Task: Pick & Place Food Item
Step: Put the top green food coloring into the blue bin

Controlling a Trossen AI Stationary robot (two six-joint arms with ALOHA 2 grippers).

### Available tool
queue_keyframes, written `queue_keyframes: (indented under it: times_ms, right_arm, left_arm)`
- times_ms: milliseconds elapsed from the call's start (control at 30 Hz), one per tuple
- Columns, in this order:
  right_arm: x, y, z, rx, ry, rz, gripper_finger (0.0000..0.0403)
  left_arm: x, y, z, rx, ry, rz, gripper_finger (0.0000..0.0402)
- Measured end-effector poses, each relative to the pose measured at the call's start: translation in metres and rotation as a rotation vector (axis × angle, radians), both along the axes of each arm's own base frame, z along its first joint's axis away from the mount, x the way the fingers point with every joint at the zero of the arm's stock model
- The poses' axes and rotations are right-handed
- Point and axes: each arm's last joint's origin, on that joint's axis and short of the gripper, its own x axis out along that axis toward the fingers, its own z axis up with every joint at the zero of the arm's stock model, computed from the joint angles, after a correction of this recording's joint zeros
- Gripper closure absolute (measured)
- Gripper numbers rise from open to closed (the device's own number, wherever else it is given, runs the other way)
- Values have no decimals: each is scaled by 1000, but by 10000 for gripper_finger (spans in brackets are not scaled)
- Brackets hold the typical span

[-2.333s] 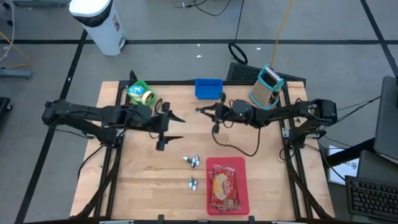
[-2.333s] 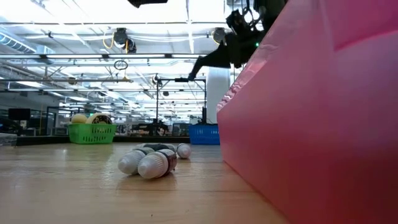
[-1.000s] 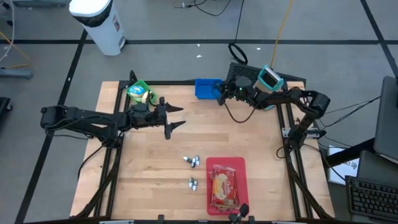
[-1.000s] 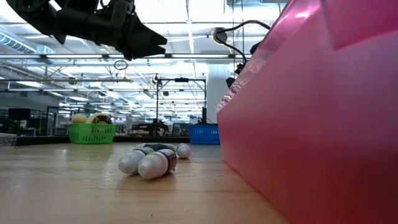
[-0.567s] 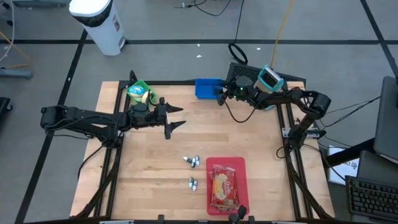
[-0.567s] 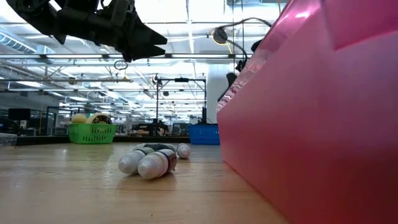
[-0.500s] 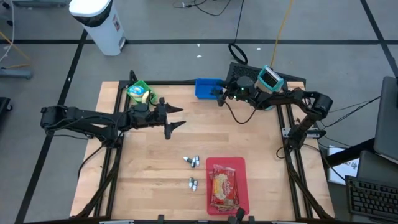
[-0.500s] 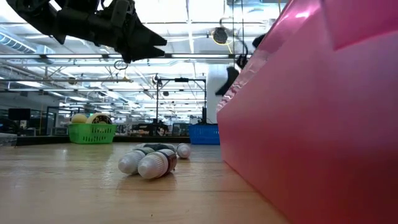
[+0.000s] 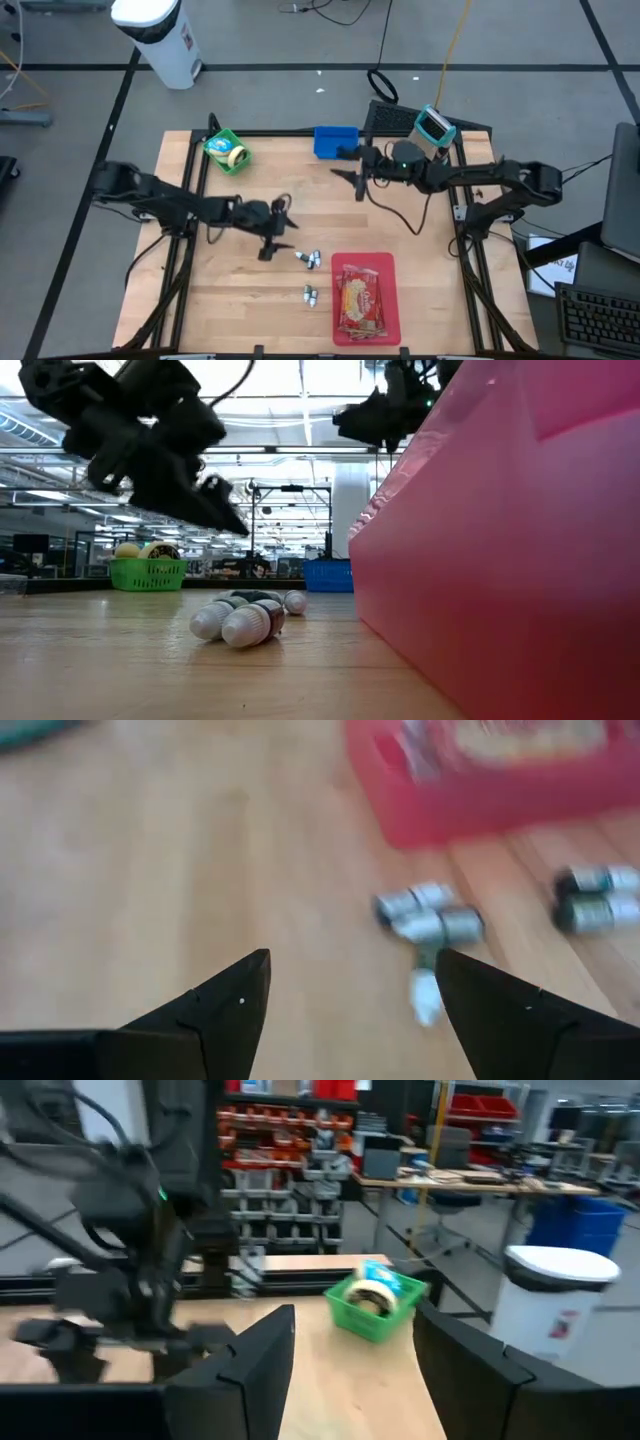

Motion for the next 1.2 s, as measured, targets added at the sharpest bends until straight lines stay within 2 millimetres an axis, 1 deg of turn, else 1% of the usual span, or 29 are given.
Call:
queue_keyframes:
  times_ms: [133,267,567,733,833,933,1200]
  right_arm:
    - [3,17,0,5,18,56,211]
    - [5,28,-3,12,45,90,212]
    - [8,44,-4,14,58,145,226]
    - [9,50,-4,13,58,164,234]
    - [9,52,-4,13,58,169,237]
    - [9,52,-5,15,65,169,239]
    - [9,51,-8,22,98,168,241]
  left_arm:
    - [9,-14,-22,-25,33,-36,121]
    - [16,-25,-36,-23,22,-79,121]
    - [21,-36,-65,-1,53,-122,121]
    - [26,-37,-72,-16,40,-96,121]
    - [27,-37,-72,-12,30,-91,126]
    - [27,-37,-72,-12,31,-91,150]
    - [26,-37,-72,-21,34,-97,255]
